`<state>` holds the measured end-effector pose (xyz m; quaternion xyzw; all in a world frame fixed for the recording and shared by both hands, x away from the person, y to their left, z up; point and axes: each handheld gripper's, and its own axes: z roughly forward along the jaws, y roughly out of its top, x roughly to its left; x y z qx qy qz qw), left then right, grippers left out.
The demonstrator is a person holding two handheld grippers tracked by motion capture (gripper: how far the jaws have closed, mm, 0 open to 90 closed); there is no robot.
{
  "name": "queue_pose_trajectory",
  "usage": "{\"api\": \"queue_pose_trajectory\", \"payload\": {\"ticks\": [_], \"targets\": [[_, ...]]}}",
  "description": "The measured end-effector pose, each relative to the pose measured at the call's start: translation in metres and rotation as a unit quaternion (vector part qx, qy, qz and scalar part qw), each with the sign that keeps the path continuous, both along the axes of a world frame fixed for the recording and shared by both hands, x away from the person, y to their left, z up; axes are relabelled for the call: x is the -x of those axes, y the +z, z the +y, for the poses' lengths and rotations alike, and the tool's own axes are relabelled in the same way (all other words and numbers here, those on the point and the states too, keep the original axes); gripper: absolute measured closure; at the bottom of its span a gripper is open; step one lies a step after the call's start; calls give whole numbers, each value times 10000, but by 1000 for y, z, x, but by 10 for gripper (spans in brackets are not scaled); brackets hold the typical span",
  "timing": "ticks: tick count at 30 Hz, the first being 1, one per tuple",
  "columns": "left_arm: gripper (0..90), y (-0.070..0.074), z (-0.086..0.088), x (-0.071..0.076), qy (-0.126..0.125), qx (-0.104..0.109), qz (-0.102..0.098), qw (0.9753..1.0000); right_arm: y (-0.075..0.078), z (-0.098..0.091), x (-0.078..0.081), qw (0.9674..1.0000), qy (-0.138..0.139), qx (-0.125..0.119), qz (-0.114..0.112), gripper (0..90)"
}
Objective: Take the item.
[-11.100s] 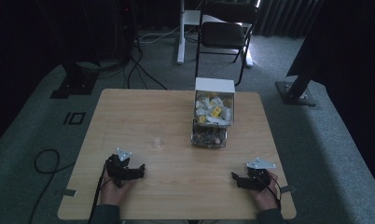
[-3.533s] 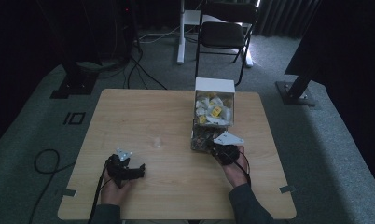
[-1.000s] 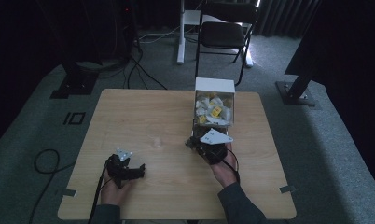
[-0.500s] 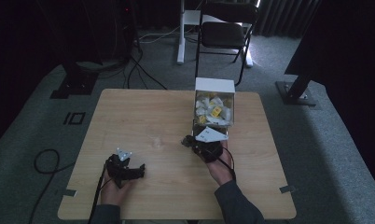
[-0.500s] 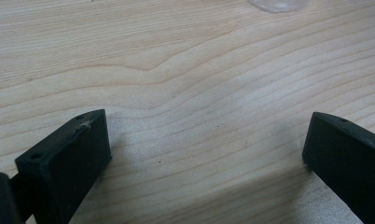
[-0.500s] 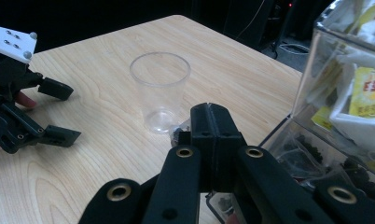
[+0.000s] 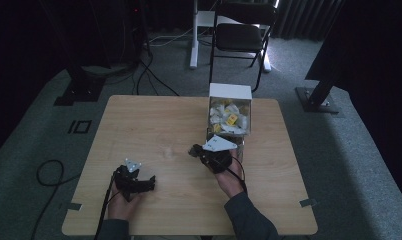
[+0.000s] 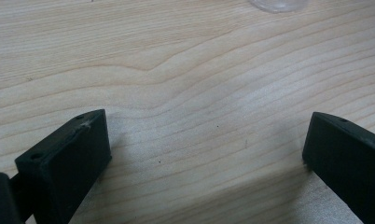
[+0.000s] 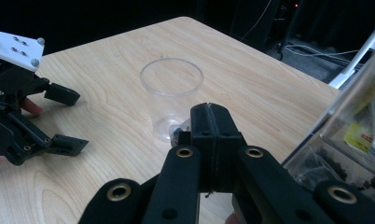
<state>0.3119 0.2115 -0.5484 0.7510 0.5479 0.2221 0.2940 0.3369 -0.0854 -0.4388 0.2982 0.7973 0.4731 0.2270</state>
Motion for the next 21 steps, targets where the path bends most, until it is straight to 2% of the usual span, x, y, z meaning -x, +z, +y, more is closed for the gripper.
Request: {"api": "queue_pose_trajectory", "payload": {"ticks": [6,11,21], "targets": [[12,0,0,0,3,3,-3,10000,-2,9,-3,10000,24,71,20,900],[12,0,0,0,6,7,-5,10000,-3,13,-5,10000,22,-22,61,900],[12,0,0,0,-4,-3,1,10000,-4,20,-9,10000,27,9,49,900]]}}
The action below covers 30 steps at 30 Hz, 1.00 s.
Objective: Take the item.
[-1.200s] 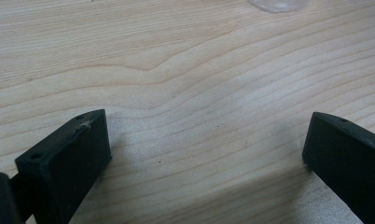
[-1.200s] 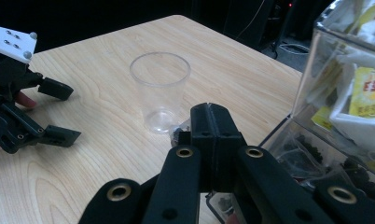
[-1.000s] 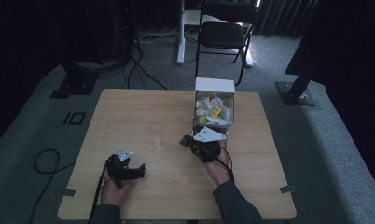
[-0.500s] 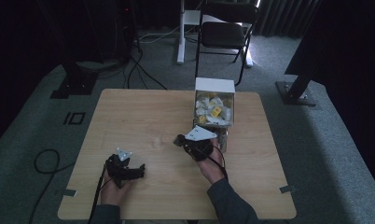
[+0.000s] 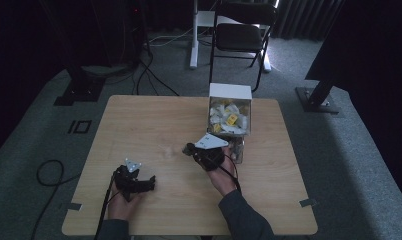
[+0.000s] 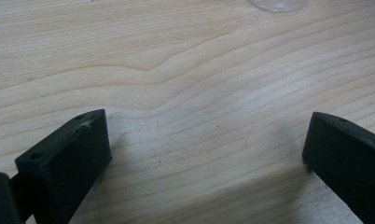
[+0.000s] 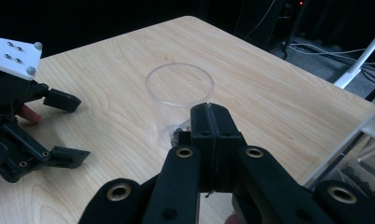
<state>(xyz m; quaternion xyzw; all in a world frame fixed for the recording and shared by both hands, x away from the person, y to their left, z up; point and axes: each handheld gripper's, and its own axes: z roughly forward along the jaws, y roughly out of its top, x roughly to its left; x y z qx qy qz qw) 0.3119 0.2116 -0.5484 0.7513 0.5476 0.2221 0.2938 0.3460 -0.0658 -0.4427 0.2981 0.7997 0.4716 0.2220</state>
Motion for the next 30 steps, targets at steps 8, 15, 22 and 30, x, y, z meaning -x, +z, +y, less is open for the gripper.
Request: {"api": "queue_pose_trajectory", "payload": {"ticks": [8,15,22,30], "targets": [[12,0,0,0,0,-1,0,10000,-1,8,-3,10000,16,17,1,900],[12,0,0,0,1,1,0,10000,0,14,-6,10000,-15,-16,-54,900],[12,0,0,0,-4,-5,-2,10000,2,19,-8,9999,-33,-40,-95,900],[12,0,0,0,-1,-1,-12,10000,8,19,-13,9999,-42,-92,-132,900]]}}
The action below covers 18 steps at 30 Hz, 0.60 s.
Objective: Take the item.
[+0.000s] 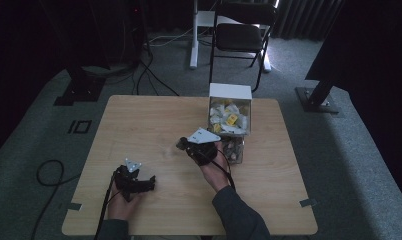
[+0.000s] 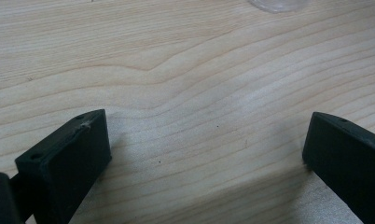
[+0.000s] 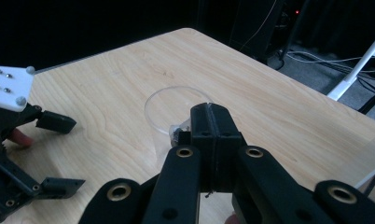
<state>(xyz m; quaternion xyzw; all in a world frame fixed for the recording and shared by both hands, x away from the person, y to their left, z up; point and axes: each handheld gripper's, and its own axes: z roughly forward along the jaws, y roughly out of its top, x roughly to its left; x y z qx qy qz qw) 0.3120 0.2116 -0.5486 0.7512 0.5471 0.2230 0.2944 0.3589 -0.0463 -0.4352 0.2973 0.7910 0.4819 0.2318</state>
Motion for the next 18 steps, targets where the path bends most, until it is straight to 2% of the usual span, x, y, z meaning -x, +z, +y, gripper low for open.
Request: {"api": "queue_pose_trajectory", "payload": {"ticks": [18], "targets": [[12,0,0,0,2,4,-1,10000,11,11,-10,10000,39,-8,-86,900]]}}
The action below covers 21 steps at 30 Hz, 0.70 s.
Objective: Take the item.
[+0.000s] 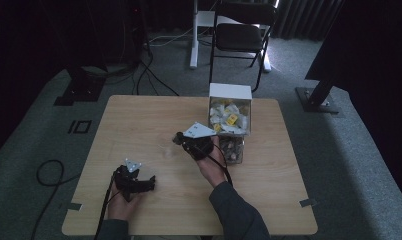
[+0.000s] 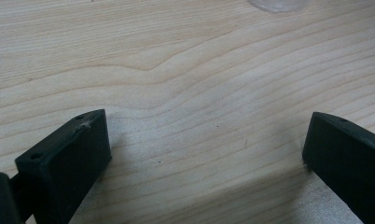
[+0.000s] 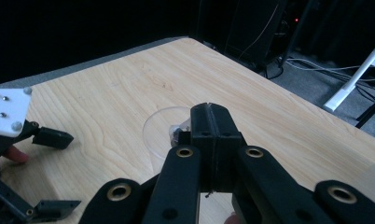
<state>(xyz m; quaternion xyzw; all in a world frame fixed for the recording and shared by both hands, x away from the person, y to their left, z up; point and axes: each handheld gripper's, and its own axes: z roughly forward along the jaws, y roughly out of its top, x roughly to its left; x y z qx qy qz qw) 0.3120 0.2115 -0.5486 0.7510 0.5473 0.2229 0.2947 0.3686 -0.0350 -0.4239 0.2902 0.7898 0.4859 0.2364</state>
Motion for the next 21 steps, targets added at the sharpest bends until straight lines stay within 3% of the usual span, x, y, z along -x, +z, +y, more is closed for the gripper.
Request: {"api": "queue_pose_trajectory", "payload": {"ticks": [10,21], "targets": [[12,0,0,0,-17,-15,3,10000,2,4,-9,9998,-68,-159,78,900],[12,0,-1,1,-37,-9,3,10000,-1,19,-17,9999,-29,-65,94,900]]}}
